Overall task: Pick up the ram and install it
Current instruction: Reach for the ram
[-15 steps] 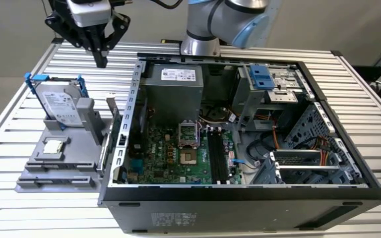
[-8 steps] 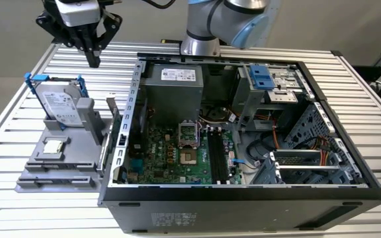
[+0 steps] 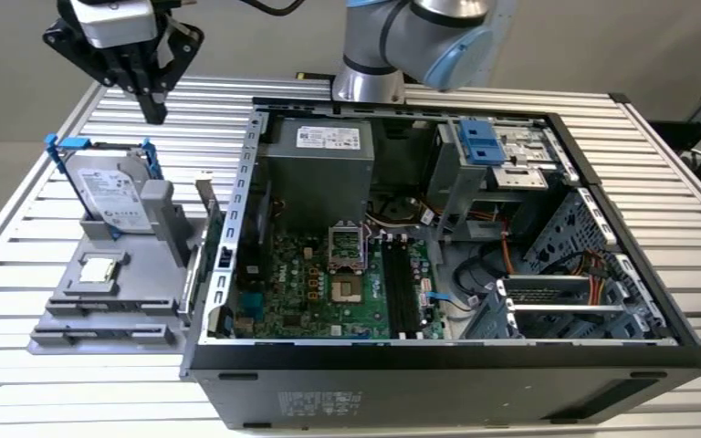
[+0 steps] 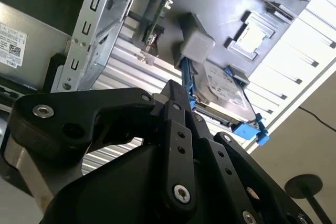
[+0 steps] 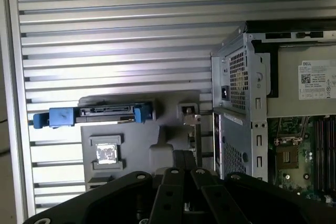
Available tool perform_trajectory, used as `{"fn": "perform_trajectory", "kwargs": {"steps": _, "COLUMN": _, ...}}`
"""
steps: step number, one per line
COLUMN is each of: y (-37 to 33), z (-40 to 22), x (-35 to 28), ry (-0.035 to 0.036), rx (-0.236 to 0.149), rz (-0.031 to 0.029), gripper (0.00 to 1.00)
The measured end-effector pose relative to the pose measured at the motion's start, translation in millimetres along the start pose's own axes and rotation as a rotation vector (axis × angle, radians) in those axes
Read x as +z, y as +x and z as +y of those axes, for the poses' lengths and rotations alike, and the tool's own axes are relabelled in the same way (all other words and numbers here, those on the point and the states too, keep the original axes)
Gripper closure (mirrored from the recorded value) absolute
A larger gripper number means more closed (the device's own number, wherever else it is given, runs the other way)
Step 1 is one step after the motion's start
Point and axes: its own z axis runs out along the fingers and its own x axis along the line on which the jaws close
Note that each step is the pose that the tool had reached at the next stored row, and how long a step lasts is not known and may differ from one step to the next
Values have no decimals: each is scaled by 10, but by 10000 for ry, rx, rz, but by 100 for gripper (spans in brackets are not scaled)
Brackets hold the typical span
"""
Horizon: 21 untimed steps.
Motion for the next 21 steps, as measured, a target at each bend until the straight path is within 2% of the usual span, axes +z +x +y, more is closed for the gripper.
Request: {"fn": "perform_trajectory", "kwargs": {"steps": 21, "y": 399, "z": -27, "x": -10, "ry": -1, "rx": -2, "rz": -7, "gripper": 100}}
